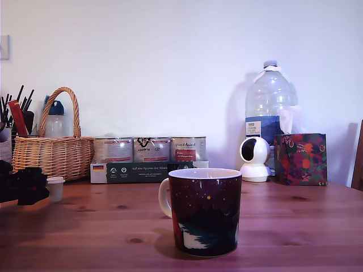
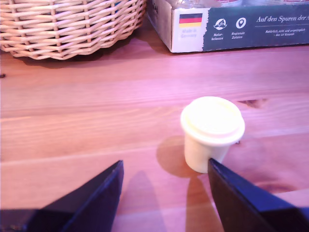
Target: Pick up the coffee capsules from the table one by one and drop them inside the nearest coffee cup
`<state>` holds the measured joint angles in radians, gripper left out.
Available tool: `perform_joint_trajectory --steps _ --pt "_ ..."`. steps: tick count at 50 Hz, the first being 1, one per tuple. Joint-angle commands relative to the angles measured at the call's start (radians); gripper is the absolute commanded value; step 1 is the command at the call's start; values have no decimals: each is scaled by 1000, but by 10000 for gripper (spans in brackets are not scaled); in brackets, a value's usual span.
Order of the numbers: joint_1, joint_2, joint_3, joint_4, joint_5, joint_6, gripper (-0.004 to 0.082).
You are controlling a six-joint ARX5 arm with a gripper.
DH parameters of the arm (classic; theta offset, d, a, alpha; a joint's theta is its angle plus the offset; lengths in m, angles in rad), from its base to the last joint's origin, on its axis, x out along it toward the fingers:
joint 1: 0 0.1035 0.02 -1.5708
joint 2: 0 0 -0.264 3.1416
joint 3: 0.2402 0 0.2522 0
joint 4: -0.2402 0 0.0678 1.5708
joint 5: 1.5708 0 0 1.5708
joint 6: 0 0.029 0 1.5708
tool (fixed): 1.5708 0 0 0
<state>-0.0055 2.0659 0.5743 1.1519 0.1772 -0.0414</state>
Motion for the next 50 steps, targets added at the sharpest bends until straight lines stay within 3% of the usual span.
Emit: perform_joint_trajectory --steps 1,11,19,28,37,50 --pt "2 -37 -2 -10 10 -6 467" --pt "2 -60 -2 -19 82 -6 467" --pt "-17 -71 -2 -29 100 -6 467" --pt "-50 -71 -2 -37 99 -3 467" --pt "-56 -69 3 -62 48 -5 468" --pt "-59 -62 37 -101 46 -11 468"
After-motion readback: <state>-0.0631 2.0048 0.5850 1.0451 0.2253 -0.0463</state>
